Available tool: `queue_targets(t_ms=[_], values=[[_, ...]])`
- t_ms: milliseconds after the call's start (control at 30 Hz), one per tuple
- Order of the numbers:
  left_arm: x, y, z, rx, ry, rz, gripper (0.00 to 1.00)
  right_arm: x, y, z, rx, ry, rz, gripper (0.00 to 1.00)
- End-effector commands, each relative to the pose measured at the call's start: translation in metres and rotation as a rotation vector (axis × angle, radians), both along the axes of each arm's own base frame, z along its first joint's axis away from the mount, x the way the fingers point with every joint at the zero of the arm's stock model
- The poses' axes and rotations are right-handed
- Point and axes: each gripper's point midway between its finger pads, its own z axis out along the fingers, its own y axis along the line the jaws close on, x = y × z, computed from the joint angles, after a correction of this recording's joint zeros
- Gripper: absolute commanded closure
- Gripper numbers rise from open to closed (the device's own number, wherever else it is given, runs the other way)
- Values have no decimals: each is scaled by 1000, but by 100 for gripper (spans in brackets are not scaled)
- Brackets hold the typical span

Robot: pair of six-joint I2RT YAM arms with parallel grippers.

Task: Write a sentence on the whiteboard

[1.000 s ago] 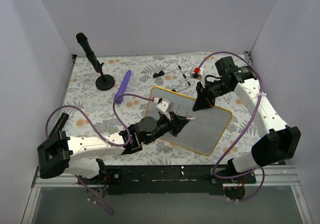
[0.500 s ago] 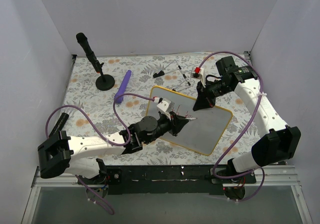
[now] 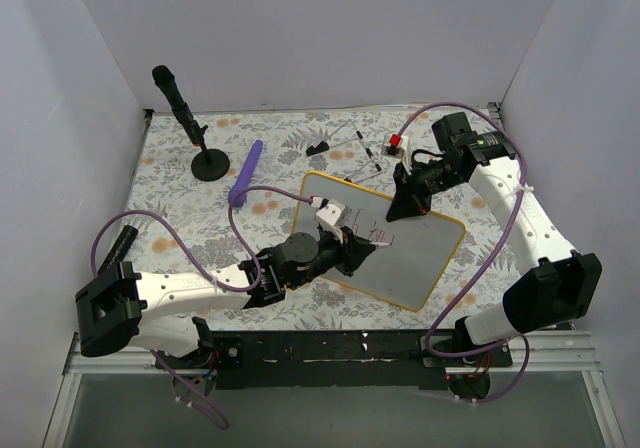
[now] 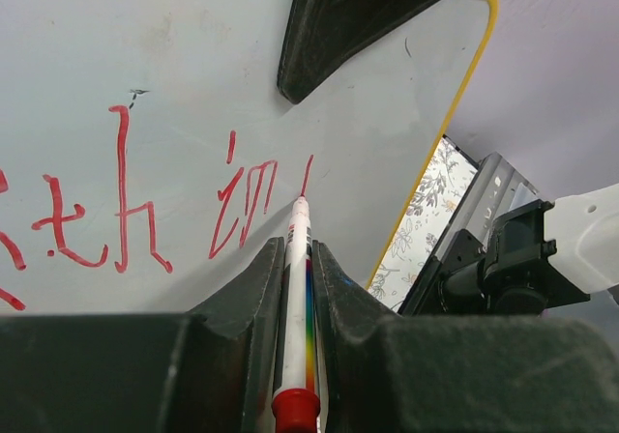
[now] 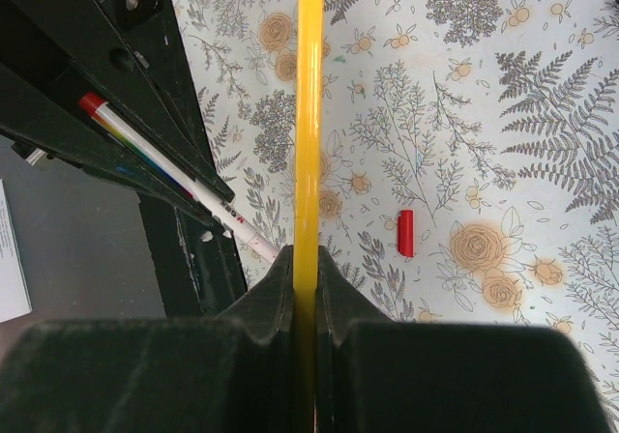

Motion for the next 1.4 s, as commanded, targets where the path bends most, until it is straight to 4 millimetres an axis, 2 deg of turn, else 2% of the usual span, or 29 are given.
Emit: queue_targets(t_ms=[0, 400, 867, 1000, 1367], values=[[4, 2, 6, 7, -4, 15, 100, -2, 11, 28, 119, -86, 48, 99], [10, -11, 22, -16, -35, -3, 100, -2, 11, 28, 119, -90, 48, 99], [18, -14, 37, -43, -61, 4, 100, -2, 11, 28, 119, -88, 48, 99], [20, -14, 36, -38, -61, 4, 100, -1, 11, 28, 119, -86, 47, 99], [13, -7, 13, 8, -10, -18, 100, 0, 10, 28, 119, -88, 45, 99]])
